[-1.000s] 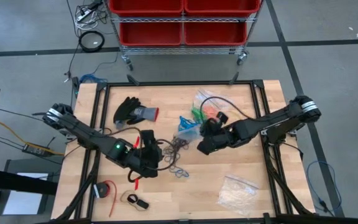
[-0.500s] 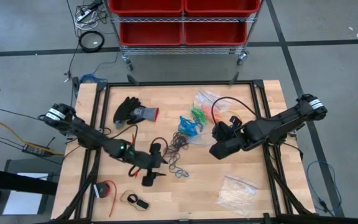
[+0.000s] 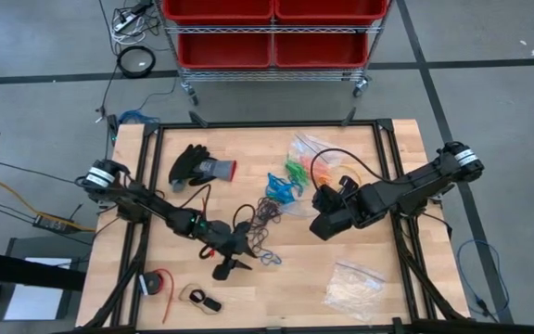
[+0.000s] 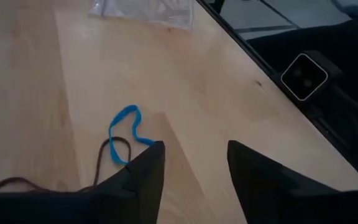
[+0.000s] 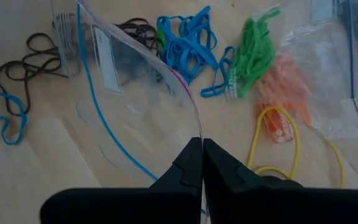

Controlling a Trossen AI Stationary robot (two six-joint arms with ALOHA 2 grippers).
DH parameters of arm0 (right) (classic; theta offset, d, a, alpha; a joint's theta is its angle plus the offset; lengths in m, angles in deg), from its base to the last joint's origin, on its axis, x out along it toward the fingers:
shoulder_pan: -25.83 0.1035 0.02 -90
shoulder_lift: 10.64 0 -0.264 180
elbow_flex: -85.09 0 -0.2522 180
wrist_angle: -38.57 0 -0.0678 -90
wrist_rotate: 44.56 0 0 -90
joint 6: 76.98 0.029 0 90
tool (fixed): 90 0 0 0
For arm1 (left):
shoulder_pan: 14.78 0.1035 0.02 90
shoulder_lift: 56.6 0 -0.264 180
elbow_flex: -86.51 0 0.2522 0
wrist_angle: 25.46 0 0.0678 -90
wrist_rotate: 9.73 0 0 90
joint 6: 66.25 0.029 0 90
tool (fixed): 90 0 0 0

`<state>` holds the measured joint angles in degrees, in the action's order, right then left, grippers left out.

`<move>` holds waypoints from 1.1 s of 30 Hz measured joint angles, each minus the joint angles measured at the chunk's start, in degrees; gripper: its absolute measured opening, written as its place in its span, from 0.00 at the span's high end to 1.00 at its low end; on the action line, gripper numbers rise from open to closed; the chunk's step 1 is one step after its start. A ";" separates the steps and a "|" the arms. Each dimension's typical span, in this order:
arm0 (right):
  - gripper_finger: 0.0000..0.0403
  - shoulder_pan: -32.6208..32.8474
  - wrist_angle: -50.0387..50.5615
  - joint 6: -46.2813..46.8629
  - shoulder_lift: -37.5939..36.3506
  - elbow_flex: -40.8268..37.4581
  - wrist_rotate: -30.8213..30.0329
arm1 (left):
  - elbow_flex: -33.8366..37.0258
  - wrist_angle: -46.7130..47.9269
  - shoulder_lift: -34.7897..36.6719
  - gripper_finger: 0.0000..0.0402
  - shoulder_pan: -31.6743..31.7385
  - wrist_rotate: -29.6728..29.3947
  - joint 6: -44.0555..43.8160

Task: Sort rubber bands
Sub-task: Put the blue rubber band into the transparent zip bag

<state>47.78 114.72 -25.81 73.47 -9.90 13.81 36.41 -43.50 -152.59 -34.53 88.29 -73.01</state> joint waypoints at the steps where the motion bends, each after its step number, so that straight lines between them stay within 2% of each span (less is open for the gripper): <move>1: 1.00 0.00 0.02 -0.02 0.12 0.00 0.10 | -0.07 -0.61 -0.54 0.55 0.39 0.73 0.12; 7: 1.00 0.00 -0.07 -0.47 0.19 0.00 0.48 | -1.11 0.27 -4.62 0.58 3.80 3.88 -5.97; 12: 1.00 -0.10 -0.68 -1.54 0.19 0.00 0.83 | -3.06 -1.40 -10.58 0.58 5.95 11.34 -13.70; 16: 1.00 -0.32 -1.21 -2.27 0.17 0.00 0.87 | -5.73 -1.76 -13.61 0.58 6.83 15.12 -17.58; 24: 1.00 -0.31 -2.95 -3.74 0.17 0.00 1.07 | -7.99 0.54 -13.81 0.58 7.90 15.39 -18.98; 33: 1.00 -0.33 -5.04 -4.81 0.17 0.00 1.07 | -8.44 1.10 -13.91 0.58 10.20 9.45 -22.29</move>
<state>47.46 109.67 -30.61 73.63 -9.90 14.88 27.98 -42.41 -166.51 -24.33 97.74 -95.30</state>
